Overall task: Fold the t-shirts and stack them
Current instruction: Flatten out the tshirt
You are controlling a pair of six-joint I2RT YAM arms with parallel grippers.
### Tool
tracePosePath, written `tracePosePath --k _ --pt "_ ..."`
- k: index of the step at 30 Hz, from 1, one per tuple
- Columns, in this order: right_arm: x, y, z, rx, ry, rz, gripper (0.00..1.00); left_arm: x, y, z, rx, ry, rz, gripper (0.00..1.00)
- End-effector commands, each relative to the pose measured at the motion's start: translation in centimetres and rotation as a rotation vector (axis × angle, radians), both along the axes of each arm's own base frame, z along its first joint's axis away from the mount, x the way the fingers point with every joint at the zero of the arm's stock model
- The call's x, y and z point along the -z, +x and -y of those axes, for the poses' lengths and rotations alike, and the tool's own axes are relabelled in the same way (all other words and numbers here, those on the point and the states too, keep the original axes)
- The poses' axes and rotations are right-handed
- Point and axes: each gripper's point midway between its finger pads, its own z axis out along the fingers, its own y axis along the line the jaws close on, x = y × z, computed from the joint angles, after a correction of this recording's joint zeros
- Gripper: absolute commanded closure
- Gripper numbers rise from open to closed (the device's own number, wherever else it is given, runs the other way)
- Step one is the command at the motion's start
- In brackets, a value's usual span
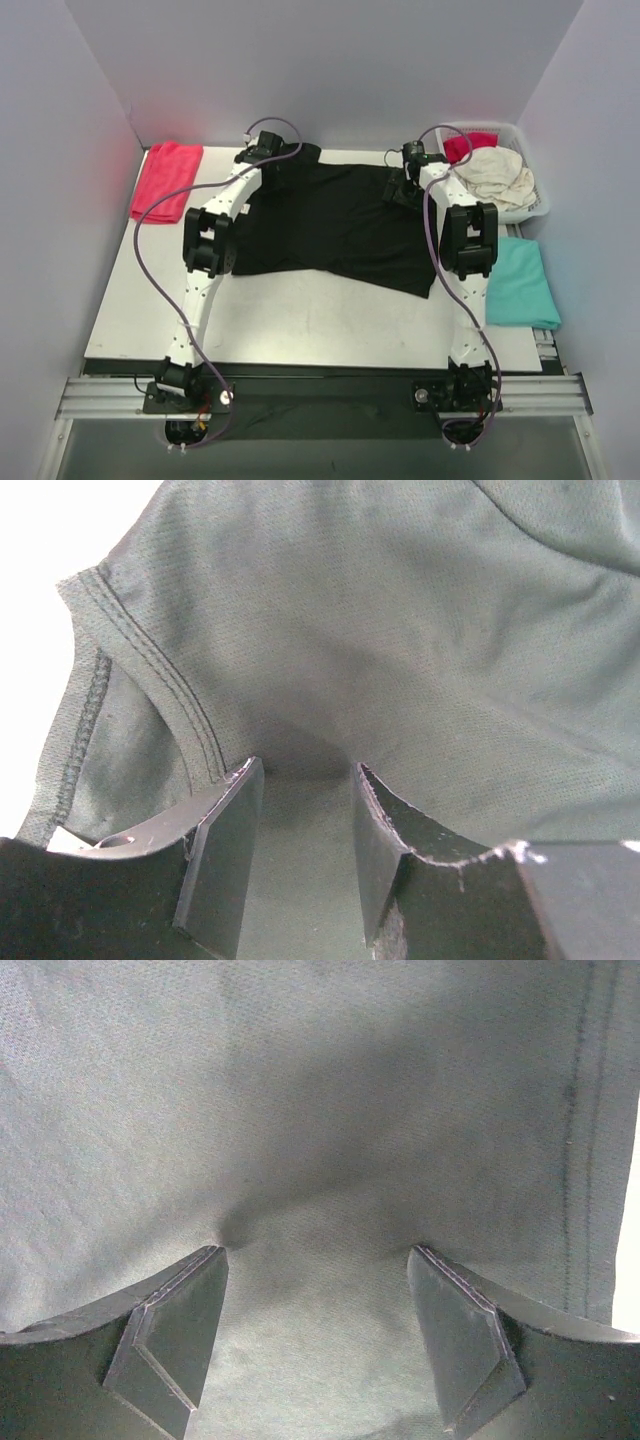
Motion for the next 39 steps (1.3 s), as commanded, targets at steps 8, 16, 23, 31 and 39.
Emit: tracePosePath --k 8,16,23,31,39 --pt "-9.1 1.7 1.3 -0.004 -0.040 0.201 0.27 -11.4 1.2 -0.7 0.119 0.007 0.326 0.50" --pt "-11.6 -1.7 -0.1 -0.025 -0.062 0.237 0.27 -15.7 -6.0 -3.0 0.069 0.037 0.366 0.50" --pt "-9.5 -9.7 -1.4 -0.065 -0.080 0.202 0.28 -11.4 -12.6 -6.1 -0.008 0.077 0.252 0.50" --pt "-7.7 -15.6 -1.3 -0.065 -0.075 0.193 0.28 -7.6 -15.6 -7.7 -0.048 0.045 0.153 0.50" --pt "-6.1 -17.2 -0.5 -0.055 -0.099 0.157 0.28 -4.3 -16.0 -8.9 -0.117 -0.018 0.087 0.54"
